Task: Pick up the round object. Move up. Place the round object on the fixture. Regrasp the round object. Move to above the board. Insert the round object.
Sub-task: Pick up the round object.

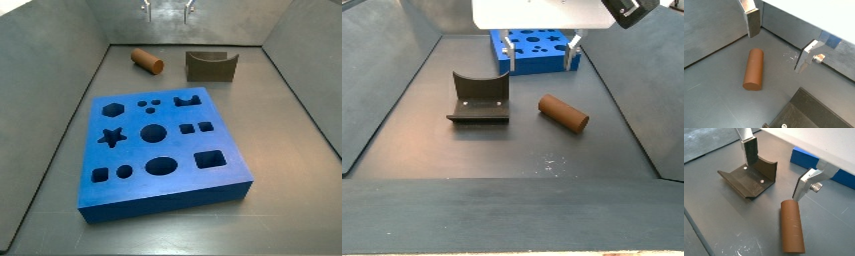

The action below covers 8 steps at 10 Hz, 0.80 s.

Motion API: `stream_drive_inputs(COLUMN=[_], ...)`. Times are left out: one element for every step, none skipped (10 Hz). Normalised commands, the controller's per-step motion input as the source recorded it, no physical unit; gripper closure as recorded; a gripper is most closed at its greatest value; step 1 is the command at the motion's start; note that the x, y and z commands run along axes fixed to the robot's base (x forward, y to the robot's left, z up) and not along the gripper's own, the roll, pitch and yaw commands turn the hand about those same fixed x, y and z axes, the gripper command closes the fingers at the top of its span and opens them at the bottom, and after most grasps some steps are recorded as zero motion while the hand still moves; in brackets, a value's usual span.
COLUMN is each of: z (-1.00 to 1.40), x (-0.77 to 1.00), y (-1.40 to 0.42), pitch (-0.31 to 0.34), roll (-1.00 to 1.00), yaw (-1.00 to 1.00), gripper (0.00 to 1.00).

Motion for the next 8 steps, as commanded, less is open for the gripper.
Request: stream_drive_inputs(z=[0.0,0.0,-0.07,-0.2,-0.35,-0.38,-0.37,-0.37], x=[0.0,0.02,-0.52,-0.16,-0.05,0.0,0.0,0.0], y=[0.0,0.0,0.01,-0.29,-0.28,-0.26,-0.07,0.0], pitch=[0.0,0.0,-0.357,0.0,0.0,-0.171,-0.549,-0.606], roll=[-0.01,0.0,-0.37,-0.09,-0.01,-0.01,-0.16,-0.29], yaw=[0.0,0.0,0.45,0.71,0.78,0.82,0.91,0.94], gripper=[0.0,0.0,0.0,0.0,0.0,0.0,0.0,0.0])
